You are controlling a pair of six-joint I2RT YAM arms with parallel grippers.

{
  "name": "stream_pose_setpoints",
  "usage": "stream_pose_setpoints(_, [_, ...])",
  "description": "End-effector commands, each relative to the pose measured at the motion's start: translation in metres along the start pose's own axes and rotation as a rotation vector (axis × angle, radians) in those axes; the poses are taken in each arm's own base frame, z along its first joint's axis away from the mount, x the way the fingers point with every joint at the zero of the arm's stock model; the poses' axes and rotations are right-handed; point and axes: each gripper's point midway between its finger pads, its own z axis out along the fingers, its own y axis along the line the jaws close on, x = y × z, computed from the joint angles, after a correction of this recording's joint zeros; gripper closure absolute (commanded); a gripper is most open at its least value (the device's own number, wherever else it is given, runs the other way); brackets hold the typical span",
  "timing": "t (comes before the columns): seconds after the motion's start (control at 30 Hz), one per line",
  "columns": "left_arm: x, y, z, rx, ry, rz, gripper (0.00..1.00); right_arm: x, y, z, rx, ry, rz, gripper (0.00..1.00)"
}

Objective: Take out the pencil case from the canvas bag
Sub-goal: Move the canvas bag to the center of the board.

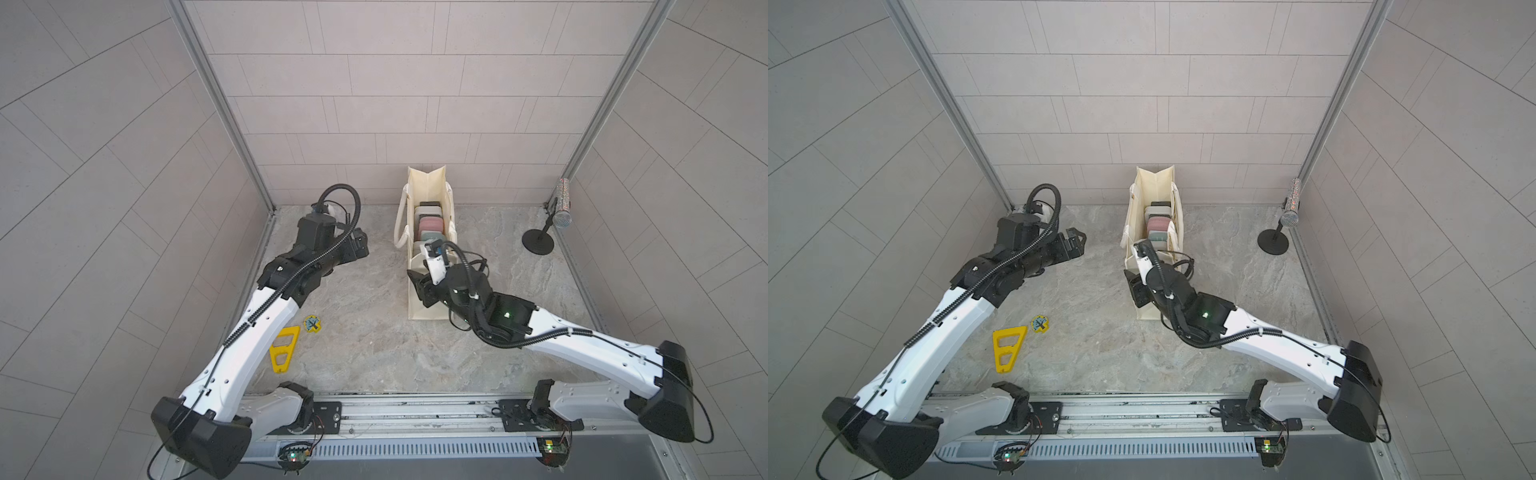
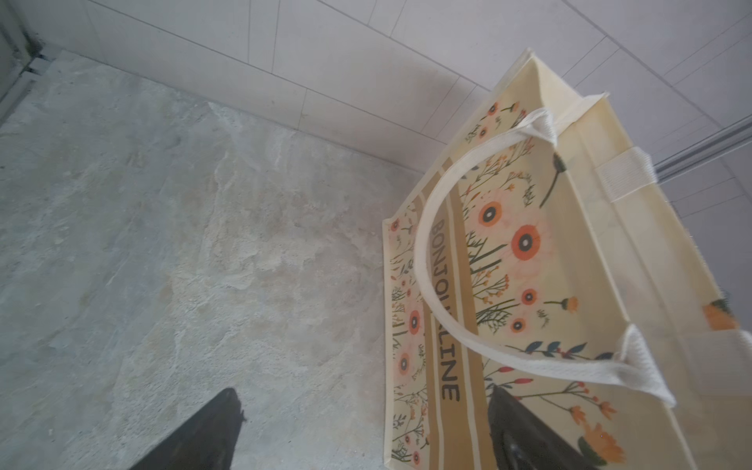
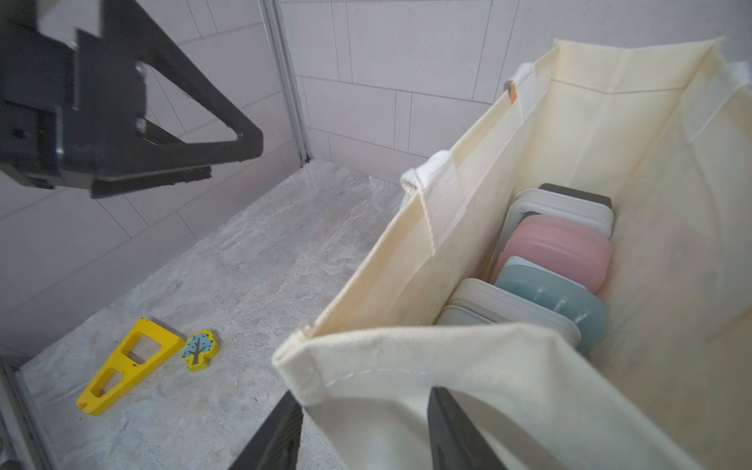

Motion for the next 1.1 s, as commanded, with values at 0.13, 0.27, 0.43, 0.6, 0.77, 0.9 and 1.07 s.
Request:
stream_pose_setpoints(0.13, [-0.033,-0.053,0.006,0.167,-0.017,0.017,0.02,-0.015,-0.043,-0.073,0.064,-0.159,0.036,0.48])
stream_pose_setpoints(0.27, [-0.037,-0.078,0.019,0.172,0.009,0.072,0.03,-0.001,-0.106,-0.095,0.348,-0.122,0.05,0.53])
stream_pose_setpoints(0.43, [-0.034,-0.104,0.031,0.169,0.045,0.132,0.06,0.016,-0.148,-0.094,0.354,-0.024,0.216,0.52])
stream_pose_setpoints(0.6, [-0.027,-0.124,0.046,0.155,0.096,0.167,0.08,0.032,-0.178,-0.082,0.279,0.046,0.459,0.52])
stream_pose_setpoints(0.77, [-0.021,-0.132,0.066,0.118,0.138,0.179,0.22,0.035,-0.192,-0.075,0.296,0.063,0.572,0.5])
stream_pose_setpoints(0.9, [-0.016,-0.131,0.082,0.068,0.176,0.192,0.33,0.035,-0.2,-0.074,0.338,0.055,0.599,0.47])
stream_pose_setpoints(1.07, [-0.015,-0.134,0.092,0.066,0.183,0.205,0.46,0.022,-0.216,-0.087,0.424,-0.051,0.592,0.0])
